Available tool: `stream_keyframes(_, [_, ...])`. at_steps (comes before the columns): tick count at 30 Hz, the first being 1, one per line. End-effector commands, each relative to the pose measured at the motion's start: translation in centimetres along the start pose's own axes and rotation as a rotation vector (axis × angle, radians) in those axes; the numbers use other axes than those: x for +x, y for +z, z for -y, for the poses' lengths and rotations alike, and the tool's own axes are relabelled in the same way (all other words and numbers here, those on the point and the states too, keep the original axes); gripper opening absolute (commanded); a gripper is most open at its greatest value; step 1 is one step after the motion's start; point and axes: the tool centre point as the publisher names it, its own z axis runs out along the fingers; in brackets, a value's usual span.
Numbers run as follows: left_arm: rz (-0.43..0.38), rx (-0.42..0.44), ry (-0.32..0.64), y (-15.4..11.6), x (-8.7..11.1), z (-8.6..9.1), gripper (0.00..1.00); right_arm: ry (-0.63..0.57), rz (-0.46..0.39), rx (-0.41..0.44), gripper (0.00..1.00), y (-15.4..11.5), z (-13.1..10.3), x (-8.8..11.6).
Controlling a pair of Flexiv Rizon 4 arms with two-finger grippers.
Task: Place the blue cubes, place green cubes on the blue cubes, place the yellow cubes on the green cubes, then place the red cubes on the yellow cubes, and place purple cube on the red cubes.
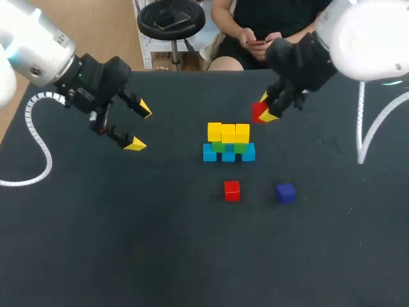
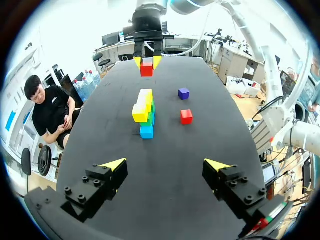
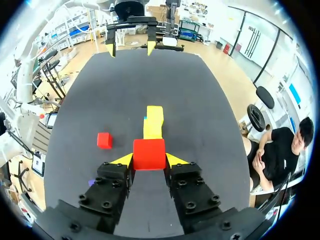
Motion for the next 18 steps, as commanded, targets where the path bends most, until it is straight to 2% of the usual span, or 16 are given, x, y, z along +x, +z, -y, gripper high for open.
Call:
stream_keyframes(1, [0.003, -0.001, 0.004, 0.0, 0.1, 0.0, 1.0, -0.01, 0.005, -0.012, 0.0, 1.1, -0.1, -1.0])
stream_keyframes(8, [0.003, -0.001, 0.004, 0.0, 0.1, 0.0, 1.0, -0.021, 0.005, -0.033, 0.0, 2.5, -0.5, -1.8])
stream_keyframes(18, [0.003, -0.001, 0.004, 0.0, 0.1, 0.0, 1.0, -0.017, 0.005, -0.054, 0.0, 4.0, -0.4, -1.8])
